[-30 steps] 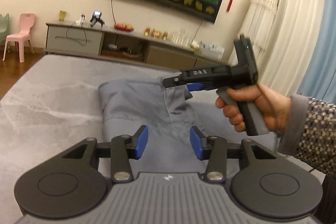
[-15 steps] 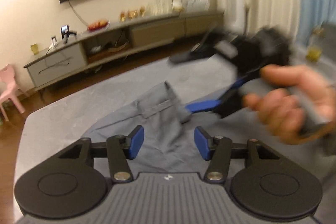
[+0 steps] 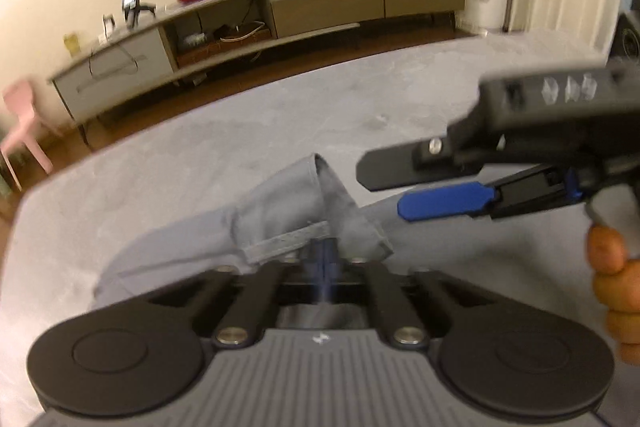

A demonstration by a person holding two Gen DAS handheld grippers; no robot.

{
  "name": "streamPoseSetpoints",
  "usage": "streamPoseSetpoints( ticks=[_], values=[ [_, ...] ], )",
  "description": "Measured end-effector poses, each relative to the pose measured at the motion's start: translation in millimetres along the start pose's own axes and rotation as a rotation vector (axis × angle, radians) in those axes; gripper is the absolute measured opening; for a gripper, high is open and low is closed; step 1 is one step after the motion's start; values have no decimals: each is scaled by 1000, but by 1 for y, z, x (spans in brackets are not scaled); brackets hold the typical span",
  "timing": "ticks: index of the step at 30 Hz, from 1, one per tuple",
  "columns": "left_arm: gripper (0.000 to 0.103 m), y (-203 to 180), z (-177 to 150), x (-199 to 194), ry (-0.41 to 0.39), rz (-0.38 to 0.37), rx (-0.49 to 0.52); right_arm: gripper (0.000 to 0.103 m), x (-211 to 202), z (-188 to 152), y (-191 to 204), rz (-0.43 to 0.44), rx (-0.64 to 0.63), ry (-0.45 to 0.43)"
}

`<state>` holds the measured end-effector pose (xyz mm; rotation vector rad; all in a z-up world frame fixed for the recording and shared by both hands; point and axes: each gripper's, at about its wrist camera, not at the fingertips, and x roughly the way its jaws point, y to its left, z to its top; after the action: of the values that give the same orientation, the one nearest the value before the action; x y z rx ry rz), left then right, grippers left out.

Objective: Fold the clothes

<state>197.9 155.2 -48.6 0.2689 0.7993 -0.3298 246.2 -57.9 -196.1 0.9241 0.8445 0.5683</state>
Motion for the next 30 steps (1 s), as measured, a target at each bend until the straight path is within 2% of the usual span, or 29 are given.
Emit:
streamPoseSetpoints(
  ticks=[5,7,11,13,15,16,17,18,19,20,23,24,25,26,27,30],
  values=[
    [0,6,-1,-30,-69,-18,-29,50,1,7,32,-133,-205,-29],
    [0,10,-4,-45,-106,-29,-52,42,1,3,49,-173,-288,-24],
    [0,25,0,-67,-170,-56,-110,37,7,-12,82,-251,-473,-16],
    [0,30,1,-70,-168,-48,-109,37,2,-11,86,-271,-473,-63],
    [1,23,2,-64,-141,-55,-59,37,-6,-7,87,-288,-454,-120],
    [5,14,4,-57,-121,-47,-31,37,-10,-5,88,-297,-444,-149],
    [17,6,6,-49,-101,-39,-3,38,-13,-4,88,-306,-434,-178],
    [36,-4,7,-40,-95,-13,30,38,-16,-3,87,-310,-427,-181],
    [41,-13,7,-31,-88,14,63,38,-18,-2,85,-311,-422,-165],
    [39,-20,8,-19,-74,52,92,38,-20,-3,84,-313,-419,-149],
    [39,-23,11,6,-44,81,93,38,-25,-3,83,-301,-419,-127],
    [34,-23,11,10,-41,96,92,38,-27,-3,82,-294,-419,-122],
    [25,-20,10,13,-35,114,80,38,-26,-3,82,-289,-419,-115],
    [3,-15,9,14,-25,101,60,38,-25,-2,81,-285,-419,-108],
    [1,-11,7,12,-23,66,42,38,-23,-1,80,-280,-420,-101],
    [0,-6,2,-1,-55,73,40,38,-19,0,79,-276,-420,-95]
  ],
)
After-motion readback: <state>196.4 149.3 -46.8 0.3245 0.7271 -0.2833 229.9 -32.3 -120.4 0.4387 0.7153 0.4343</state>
